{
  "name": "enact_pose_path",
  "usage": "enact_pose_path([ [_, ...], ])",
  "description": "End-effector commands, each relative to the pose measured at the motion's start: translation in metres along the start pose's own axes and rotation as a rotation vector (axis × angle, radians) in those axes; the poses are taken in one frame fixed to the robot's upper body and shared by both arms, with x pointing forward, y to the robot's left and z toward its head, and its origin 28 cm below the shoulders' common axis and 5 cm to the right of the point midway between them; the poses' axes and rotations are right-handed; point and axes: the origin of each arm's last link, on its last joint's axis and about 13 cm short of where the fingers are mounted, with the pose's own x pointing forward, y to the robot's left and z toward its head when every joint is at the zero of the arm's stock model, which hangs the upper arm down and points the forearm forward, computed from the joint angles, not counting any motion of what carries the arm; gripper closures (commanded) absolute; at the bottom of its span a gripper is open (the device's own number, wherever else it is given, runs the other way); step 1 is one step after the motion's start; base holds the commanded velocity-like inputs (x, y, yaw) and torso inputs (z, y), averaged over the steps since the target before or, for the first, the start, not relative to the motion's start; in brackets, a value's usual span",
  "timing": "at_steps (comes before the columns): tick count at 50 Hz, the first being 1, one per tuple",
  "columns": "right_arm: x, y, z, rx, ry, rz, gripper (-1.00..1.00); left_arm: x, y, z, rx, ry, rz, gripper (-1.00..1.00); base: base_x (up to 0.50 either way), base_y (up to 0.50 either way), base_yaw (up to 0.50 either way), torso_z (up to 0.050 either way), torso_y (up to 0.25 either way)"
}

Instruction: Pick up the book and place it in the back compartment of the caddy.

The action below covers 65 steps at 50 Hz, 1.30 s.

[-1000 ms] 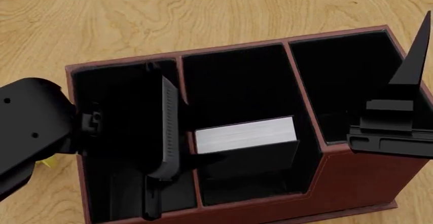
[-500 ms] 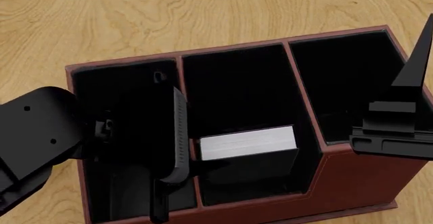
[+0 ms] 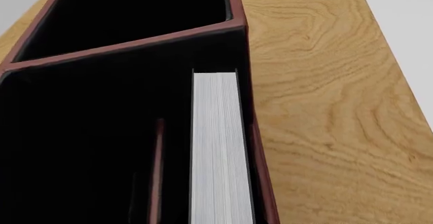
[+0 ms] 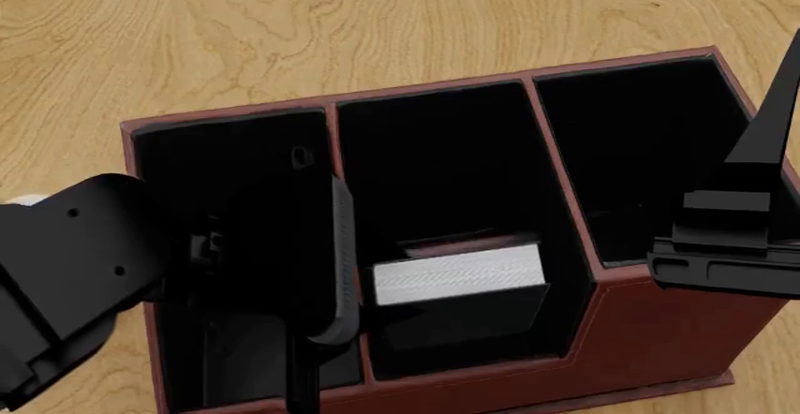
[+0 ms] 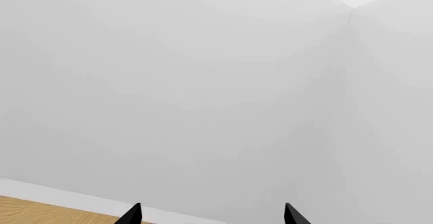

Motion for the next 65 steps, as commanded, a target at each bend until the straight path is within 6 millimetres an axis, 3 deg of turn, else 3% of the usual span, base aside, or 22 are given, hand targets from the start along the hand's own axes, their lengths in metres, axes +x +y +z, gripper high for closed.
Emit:
enact_pose_path([
  [1,0.000,0.000,0.000,-0.002,0.001,-0.002,-1.00,0.004,0.001,0.001,-0.021,-0.037,0.005,1.00,0.00,0.00,0.00,0.000,0.000],
  [31,0.001,0.001,-0.002,-0.002,0.006,0.001,-1.00,0.006,0.002,-0.002,-0.028,-0.042,0.001,1.00,0.00,0.00,0.00,0.000,0.001],
  [32,0.000,0.001,-0.002,-0.001,0.005,0.001,-1.00,0.006,0.002,-0.002,-0.041,-0.036,-0.015,-1.00,0.00,0.00,0.00,0.000,0.010],
  [56,-0.001,-0.001,-0.002,-0.001,0.006,-0.003,-1.00,0.005,0.003,0.000,-0.057,-0.040,0.010,-1.00,0.00,0.00,0.00,0.000,0.000],
  [65,0.000,0.000,-0.003,0.003,0.005,-0.002,-1.00,-0.010,0.009,0.019,-0.053,-0.099,0.037,-1.00,0.00,0.00,0.00,0.000,0.000],
])
